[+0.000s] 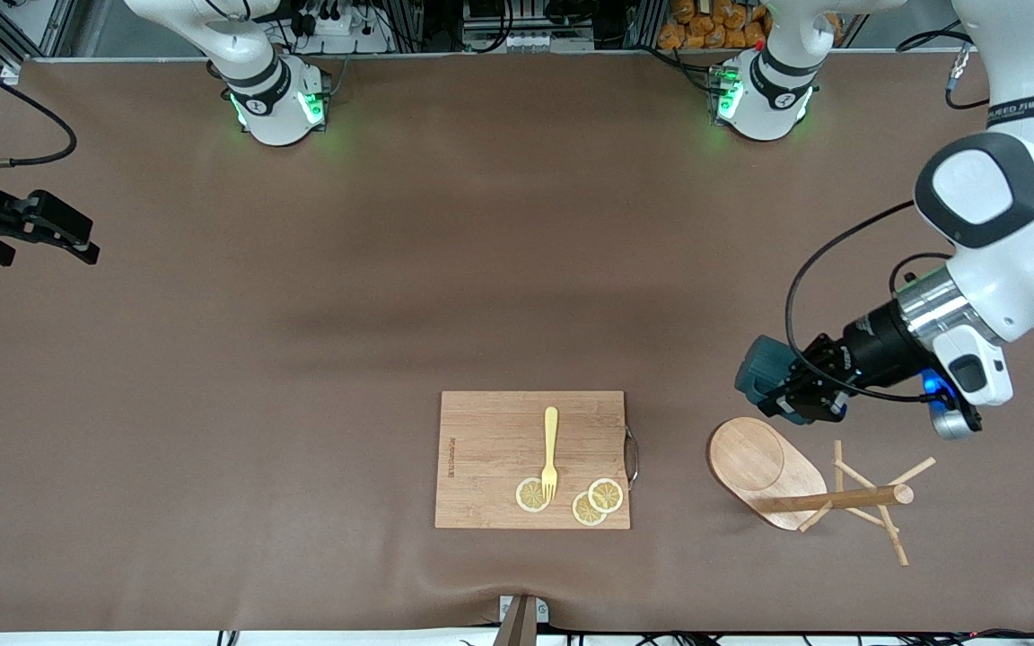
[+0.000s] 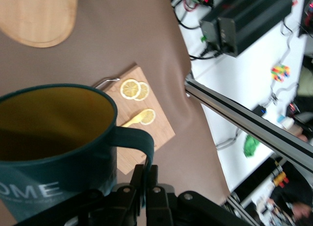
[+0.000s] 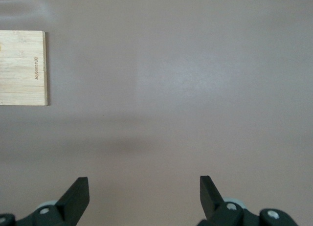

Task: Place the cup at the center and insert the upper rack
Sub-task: 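Hang the mug handle onto a mug-tree peg with the left gripper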

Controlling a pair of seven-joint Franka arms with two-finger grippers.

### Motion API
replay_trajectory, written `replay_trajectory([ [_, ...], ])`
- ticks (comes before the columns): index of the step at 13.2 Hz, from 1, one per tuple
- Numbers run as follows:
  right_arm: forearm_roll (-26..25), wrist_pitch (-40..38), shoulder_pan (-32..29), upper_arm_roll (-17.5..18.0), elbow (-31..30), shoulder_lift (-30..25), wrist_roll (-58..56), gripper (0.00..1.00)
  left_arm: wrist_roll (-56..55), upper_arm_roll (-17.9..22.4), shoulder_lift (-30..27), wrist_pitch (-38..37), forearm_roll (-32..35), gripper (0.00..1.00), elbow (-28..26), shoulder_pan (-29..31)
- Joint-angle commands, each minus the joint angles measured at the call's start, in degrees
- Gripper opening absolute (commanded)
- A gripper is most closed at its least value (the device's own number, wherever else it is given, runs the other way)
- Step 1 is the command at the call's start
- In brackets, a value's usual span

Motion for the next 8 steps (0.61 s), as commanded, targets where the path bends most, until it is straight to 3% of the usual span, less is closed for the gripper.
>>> replay_trajectory([
  [1, -0.7, -0.8, -0.7, 0.8, 0.5, -0.3, 0.0, 1.0, 8.2, -0.4, 2.0, 0.5, -6.3, 0.0, 0.8, 1.1],
  [8, -0.7, -0.8, -1.2, 0.7, 0.4, -0.3, 0.0, 1.0, 9.1, -0.1, 6.8, 6.6, -9.9, 0.0, 2.9, 2.4],
])
